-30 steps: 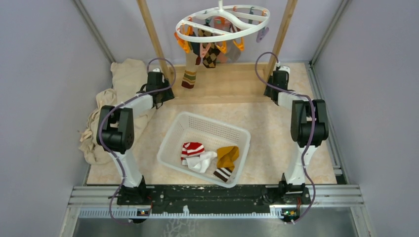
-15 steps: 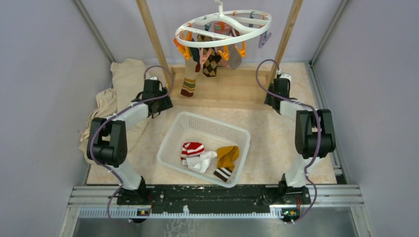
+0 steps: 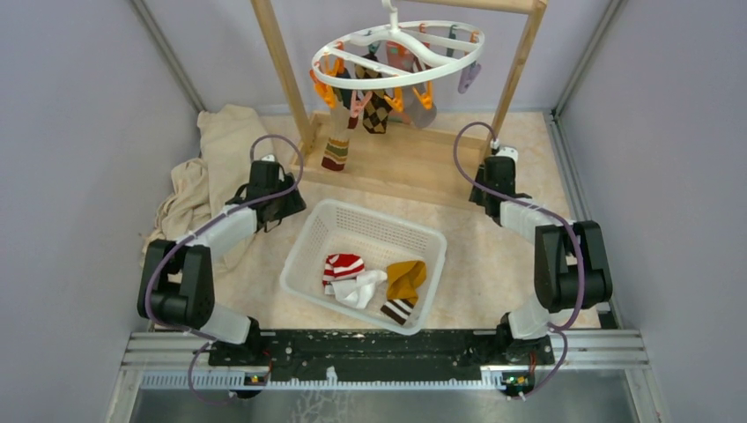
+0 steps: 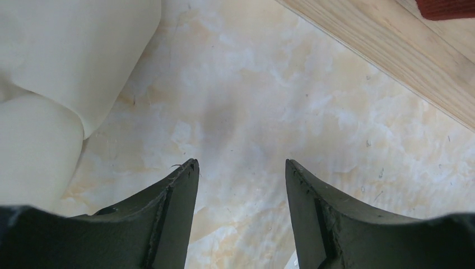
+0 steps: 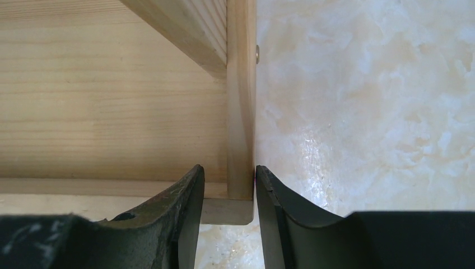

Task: Remove the socks clipped to the hanger
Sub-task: Move the clothesline to the center of the board.

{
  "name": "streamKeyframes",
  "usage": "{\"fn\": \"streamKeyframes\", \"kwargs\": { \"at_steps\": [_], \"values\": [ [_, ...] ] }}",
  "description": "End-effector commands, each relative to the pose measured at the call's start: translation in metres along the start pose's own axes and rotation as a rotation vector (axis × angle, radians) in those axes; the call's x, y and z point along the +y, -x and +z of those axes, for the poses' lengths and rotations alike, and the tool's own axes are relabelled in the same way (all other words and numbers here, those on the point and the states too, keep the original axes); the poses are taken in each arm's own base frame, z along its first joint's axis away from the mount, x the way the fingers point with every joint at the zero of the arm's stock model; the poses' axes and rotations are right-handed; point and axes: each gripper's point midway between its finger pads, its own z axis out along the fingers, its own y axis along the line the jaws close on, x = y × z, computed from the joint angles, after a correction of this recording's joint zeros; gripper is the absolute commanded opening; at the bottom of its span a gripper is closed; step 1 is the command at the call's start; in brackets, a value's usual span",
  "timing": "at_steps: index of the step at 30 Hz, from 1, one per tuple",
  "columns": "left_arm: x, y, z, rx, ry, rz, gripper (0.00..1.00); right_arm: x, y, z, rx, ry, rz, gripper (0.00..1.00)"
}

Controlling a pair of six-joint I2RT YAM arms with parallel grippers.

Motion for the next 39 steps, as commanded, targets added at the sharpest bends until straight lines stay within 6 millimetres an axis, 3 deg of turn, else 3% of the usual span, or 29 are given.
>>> {"fn": "streamKeyframes", "kwargs": {
  "at_steps": [1, 6, 11, 17, 21, 25, 30, 33, 39],
  "values": [
    [-0.006, 0.017, -0.015, -0.079, -0.020, -0.003, 0.66, -0.007, -0.032, -0.010, 0.100, -0.031, -0.042, 0.39],
    [-0.019, 0.063, -0.016, -0.188, -0.023, 0.027, 0.79, -0.005, -0.028, -0.009, 0.093, -0.023, -0.052, 0.39],
    [-0.028, 0.094, 0.015, -0.192, -0.004, 0.031, 0.83, -0.001, -0.023, -0.008, 0.088, -0.003, -0.054, 0.39],
    [-0.034, 0.124, 0.058, -0.219, 0.008, 0.060, 0.73, -0.004, -0.021, -0.008, 0.085, -0.014, -0.080, 0.39],
    [-0.025, 0.139, 0.079, -0.236, 0.055, 0.091, 0.64, -0.004, -0.018, -0.009, 0.079, -0.016, -0.091, 0.39],
    [-0.018, 0.155, 0.088, -0.270, 0.090, 0.122, 0.62, -0.002, -0.013, -0.010, 0.071, -0.006, -0.100, 0.39],
    [-0.010, 0.157, 0.092, -0.279, 0.121, 0.138, 0.62, 0.002, -0.009, -0.010, 0.064, 0.009, -0.103, 0.39],
    [-0.005, 0.149, 0.099, -0.256, 0.127, 0.141, 0.60, 0.003, -0.005, -0.010, 0.059, 0.010, -0.108, 0.39],
    [0.002, 0.119, 0.115, -0.170, 0.128, 0.130, 0.48, 0.005, 0.001, -0.010, 0.055, 0.014, -0.118, 0.39]
  ]
}}
